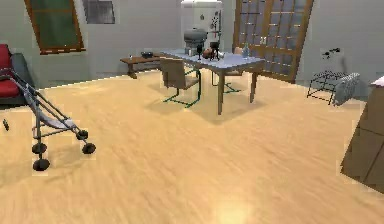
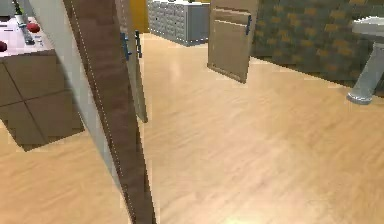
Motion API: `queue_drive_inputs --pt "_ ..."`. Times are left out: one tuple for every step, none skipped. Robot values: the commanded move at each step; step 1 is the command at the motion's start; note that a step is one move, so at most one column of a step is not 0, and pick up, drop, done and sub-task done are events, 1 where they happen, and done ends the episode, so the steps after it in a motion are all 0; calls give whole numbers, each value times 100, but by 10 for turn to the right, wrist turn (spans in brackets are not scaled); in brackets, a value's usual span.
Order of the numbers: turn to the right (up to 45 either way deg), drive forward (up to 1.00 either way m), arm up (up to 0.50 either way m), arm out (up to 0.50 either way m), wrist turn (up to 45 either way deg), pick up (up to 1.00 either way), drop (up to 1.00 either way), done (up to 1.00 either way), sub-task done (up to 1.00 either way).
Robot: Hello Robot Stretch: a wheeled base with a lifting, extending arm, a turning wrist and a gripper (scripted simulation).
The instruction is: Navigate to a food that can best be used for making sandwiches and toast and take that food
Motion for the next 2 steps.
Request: queue_drive_inputs --pt "0 100 0 0 0 0 0 0 0" --pt "30 0 0 0 0 0 0 0 0"
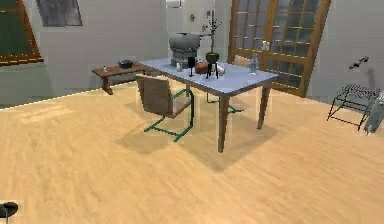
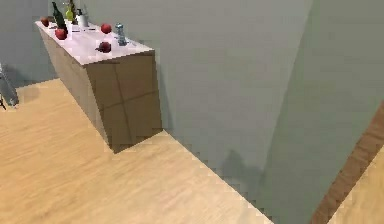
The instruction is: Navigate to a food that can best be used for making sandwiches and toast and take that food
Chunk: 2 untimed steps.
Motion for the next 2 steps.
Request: queue_drive_inputs --pt "0 100 0 0 0 0 0 0 0" --pt "0 55 0 0 0 0 0 0 0"
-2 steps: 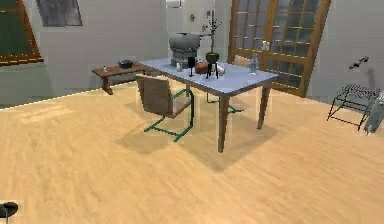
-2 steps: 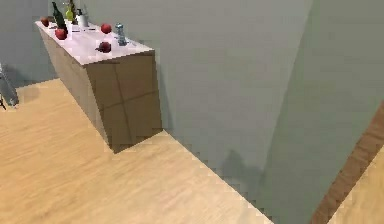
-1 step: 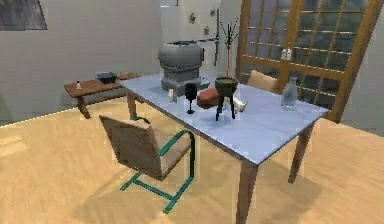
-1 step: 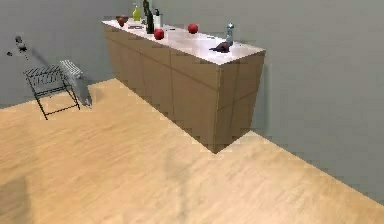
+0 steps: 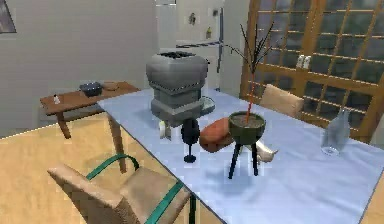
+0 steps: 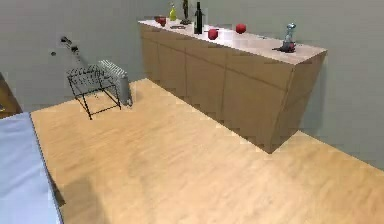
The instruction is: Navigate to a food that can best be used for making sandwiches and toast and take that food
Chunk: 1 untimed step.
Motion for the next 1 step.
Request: queue_drive_inputs --pt "-450 0 0 0 0 0 0 0 0"
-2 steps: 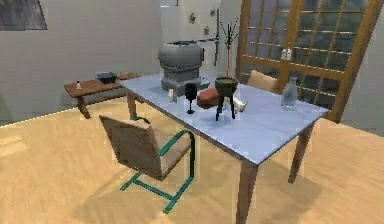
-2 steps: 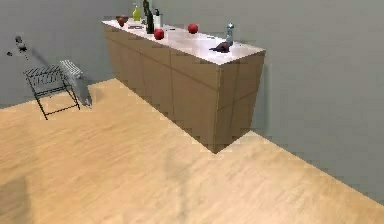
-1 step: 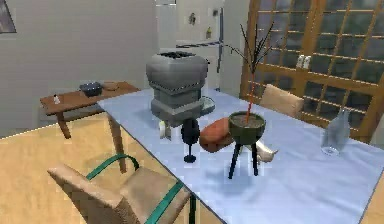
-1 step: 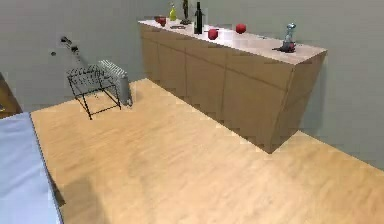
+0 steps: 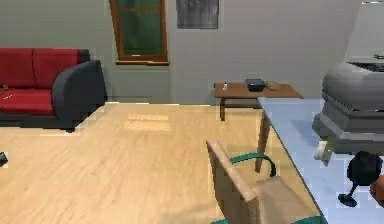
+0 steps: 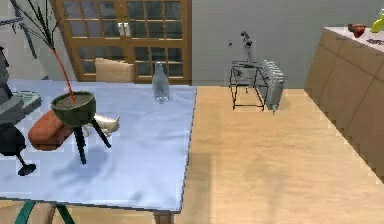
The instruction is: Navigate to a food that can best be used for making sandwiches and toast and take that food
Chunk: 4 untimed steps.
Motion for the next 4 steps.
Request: queue_drive_inputs --pt "-300 0 0 0 0 0 0 0 0" --pt "420 0 0 0 0 0 0 0 0" --pt "0 35 0 0 0 0 0 0 0" --pt "-270 0 0 0 0 0 0 0 0"
